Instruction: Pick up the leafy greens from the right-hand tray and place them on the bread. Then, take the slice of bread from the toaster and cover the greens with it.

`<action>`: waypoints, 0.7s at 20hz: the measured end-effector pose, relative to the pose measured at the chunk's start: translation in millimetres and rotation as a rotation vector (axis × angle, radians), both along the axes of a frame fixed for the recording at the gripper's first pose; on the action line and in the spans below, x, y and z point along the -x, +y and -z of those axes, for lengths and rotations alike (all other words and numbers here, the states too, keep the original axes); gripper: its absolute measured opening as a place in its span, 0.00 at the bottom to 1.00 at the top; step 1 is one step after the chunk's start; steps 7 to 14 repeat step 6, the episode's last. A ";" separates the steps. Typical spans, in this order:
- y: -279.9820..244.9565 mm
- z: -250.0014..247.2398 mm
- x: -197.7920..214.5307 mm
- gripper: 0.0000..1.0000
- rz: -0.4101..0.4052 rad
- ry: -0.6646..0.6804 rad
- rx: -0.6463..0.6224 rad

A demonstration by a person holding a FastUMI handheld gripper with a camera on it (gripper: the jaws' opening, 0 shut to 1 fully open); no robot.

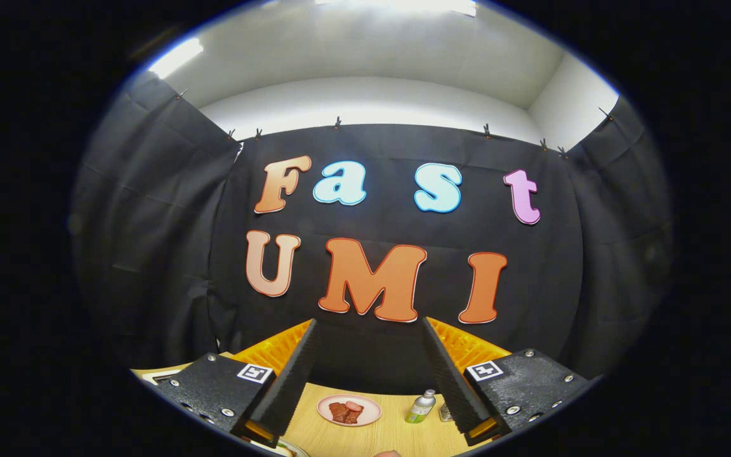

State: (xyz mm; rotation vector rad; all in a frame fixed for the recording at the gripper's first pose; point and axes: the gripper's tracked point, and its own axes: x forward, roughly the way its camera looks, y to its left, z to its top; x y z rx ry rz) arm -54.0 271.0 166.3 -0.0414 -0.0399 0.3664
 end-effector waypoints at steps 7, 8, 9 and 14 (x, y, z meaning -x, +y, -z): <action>-5.8 0.1 0.8 0.96 0.039 0.008 0.001; -5.8 0.1 0.8 0.96 0.039 0.008 0.001; -5.8 0.1 0.8 0.96 0.039 0.008 0.001; -5.8 0.1 0.8 0.96 0.039 0.008 0.001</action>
